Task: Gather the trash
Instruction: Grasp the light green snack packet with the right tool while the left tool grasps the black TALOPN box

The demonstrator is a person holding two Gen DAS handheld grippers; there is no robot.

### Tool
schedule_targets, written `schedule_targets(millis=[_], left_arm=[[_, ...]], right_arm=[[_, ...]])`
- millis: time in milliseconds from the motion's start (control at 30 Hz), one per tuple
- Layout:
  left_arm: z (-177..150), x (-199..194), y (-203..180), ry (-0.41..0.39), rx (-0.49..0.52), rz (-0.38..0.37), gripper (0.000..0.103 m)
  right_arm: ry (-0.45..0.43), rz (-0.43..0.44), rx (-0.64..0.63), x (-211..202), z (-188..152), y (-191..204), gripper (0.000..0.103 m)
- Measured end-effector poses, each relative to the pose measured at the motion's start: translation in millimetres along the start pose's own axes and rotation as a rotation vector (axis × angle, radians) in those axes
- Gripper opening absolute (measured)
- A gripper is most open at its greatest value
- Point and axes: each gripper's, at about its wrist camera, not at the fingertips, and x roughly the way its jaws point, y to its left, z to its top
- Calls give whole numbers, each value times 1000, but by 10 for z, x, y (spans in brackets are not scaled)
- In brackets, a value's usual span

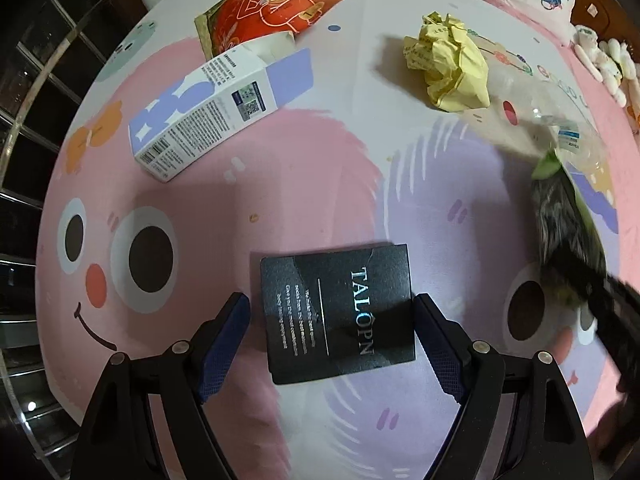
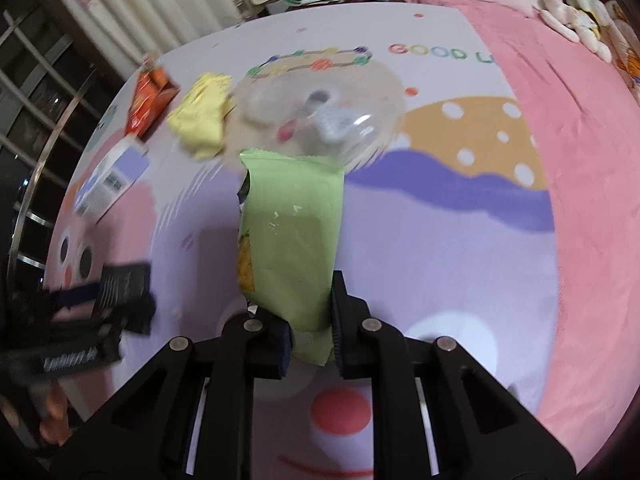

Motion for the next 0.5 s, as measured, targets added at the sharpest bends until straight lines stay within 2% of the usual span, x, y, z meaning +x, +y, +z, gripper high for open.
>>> schedule_targets(millis=[100, 167, 500], left_arm=[[10, -8, -53, -9, -3, 4, 83], [2, -41, -75, -33, -5, 3, 73], [-160, -266, 60, -80, 16, -45, 71]], right_arm=[[15, 24, -16, -56, -116, 76, 13], [20, 35, -22, -94, -164, 112, 13], [19, 69, -18, -301, -353, 207, 13]])
